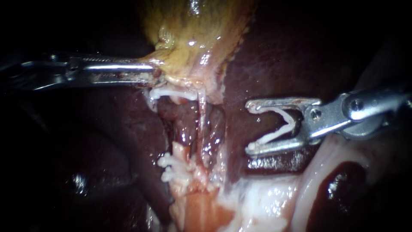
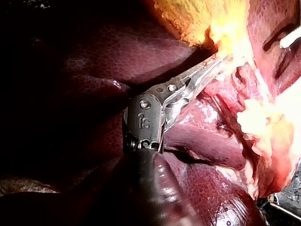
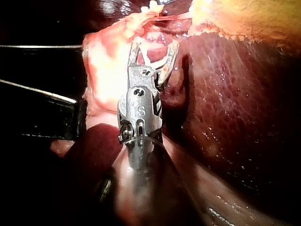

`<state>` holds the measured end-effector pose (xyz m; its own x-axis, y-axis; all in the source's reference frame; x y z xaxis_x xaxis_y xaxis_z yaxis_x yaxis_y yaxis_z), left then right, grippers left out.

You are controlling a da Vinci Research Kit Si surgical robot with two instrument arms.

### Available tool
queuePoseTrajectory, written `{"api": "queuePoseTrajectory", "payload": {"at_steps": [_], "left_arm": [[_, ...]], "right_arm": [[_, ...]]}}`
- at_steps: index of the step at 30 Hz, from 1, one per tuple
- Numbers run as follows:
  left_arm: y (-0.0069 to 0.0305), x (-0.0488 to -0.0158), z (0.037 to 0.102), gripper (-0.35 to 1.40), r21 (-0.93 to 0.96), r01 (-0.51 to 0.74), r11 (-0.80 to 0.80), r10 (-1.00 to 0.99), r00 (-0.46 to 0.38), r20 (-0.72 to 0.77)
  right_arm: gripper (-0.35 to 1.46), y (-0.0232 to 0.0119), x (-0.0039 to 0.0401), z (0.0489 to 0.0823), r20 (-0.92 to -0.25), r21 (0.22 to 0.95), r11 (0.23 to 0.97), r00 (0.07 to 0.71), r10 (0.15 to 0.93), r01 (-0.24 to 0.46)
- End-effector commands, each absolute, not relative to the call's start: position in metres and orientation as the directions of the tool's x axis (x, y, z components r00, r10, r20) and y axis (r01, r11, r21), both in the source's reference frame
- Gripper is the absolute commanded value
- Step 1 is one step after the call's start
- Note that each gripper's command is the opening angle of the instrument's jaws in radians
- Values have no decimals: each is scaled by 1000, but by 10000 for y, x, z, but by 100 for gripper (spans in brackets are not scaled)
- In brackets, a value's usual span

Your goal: Clipping first clip right tube

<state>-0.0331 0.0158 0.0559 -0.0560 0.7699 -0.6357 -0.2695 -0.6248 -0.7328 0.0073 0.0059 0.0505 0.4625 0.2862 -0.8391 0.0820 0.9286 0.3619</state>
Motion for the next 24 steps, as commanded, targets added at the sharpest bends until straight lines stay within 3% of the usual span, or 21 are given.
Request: {"api": "queuePoseTrajectory", "payload": {"at_steps": [1,12,19,24], "left_arm": [[159,-330,557,-35,-733,-269,-624,770,-56,-635],[195,-266,487,-35,-743,-280,-608,777,-19,-629],[191,-265,483,-35,-742,-281,-608,776,-16,-630],[190,-266,484,-35,-741,-283,-609,776,-15,-631]], "right_arm": [[49,58,74,505,-839,362,929,463,286,82],[49,56,79,504,-840,367,926,462,286,93],[49,55,94,506,-841,368,924,461,283,105],[49,48,126,518,-817,421,902,469,334,92]]}}
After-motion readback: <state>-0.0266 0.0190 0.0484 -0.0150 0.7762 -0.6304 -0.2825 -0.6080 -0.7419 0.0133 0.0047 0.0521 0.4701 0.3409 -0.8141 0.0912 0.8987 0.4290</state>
